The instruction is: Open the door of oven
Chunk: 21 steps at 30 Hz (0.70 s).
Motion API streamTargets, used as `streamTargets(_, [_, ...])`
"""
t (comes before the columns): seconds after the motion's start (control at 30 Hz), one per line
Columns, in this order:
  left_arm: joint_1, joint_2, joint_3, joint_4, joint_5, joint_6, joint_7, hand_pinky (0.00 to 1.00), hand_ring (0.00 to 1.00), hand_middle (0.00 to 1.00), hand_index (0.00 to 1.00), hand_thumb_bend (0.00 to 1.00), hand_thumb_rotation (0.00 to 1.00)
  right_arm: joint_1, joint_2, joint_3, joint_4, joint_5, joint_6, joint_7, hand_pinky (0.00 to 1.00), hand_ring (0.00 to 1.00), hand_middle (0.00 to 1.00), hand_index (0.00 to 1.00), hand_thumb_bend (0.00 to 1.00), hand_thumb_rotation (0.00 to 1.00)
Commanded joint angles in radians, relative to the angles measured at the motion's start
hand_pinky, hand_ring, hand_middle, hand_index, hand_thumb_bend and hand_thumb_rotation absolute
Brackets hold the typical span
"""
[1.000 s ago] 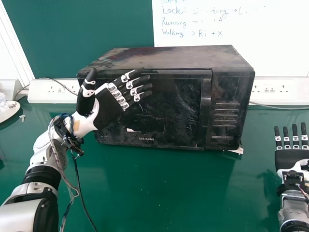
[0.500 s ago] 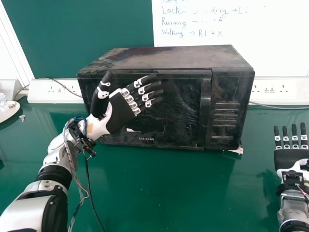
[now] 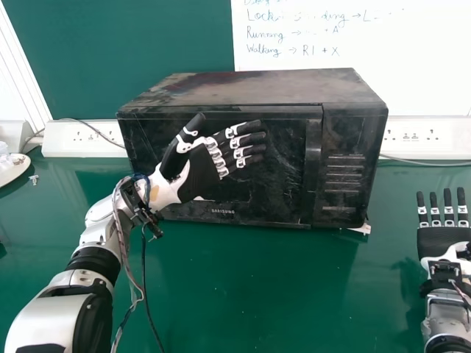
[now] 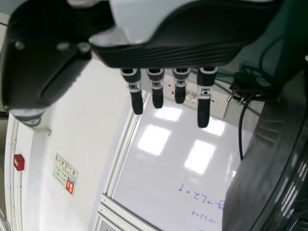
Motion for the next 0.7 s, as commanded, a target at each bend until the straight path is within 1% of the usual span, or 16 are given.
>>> streamTargets(0.0, [-0.025,-0.004,-0.014,0.004,0.018,-0.01,0.015,0.71,0.98,1.0,0.97,0.94,0.88,-0.016,0.008,-0.002,-0.005,0.005,-0.003,0.005,1.0,1.0,1.0,1.0,1.0,0.87])
streamTargets(0.17, [-0.036,-0.013,-0.024,0.009,0.033,-0.006,0.028,0.7,0.99,1.0,0.98,0.93,0.87,-0.016,0.011,-0.006,-0.008,0.011,0.001,0.01,1.0,1.0,1.0,1.0,1.0,0.88])
streamTargets(0.33, [-0.041,-0.023,-0.029,0.015,0.049,-0.014,0.05,0.67,0.98,1.0,0.98,0.93,0.89,-0.016,0.01,-0.008,-0.007,0.015,0.003,0.018,1.0,1.0,1.0,1.0,1.0,0.86])
streamTargets(0.43, [-0.043,-0.028,-0.032,0.018,0.056,-0.008,0.064,0.67,0.99,1.0,0.98,0.93,0.89,-0.017,0.011,-0.007,-0.009,0.014,-0.003,0.009,1.0,1.0,1.0,1.0,1.0,0.86])
streamTargets(0.67, [-0.042,-0.041,-0.043,0.035,0.078,0.001,0.119,0.69,0.97,1.0,0.98,0.96,0.91,-0.015,0.013,-0.003,-0.011,0.015,-0.004,0.01,1.0,1.0,1.0,0.99,1.0,0.88])
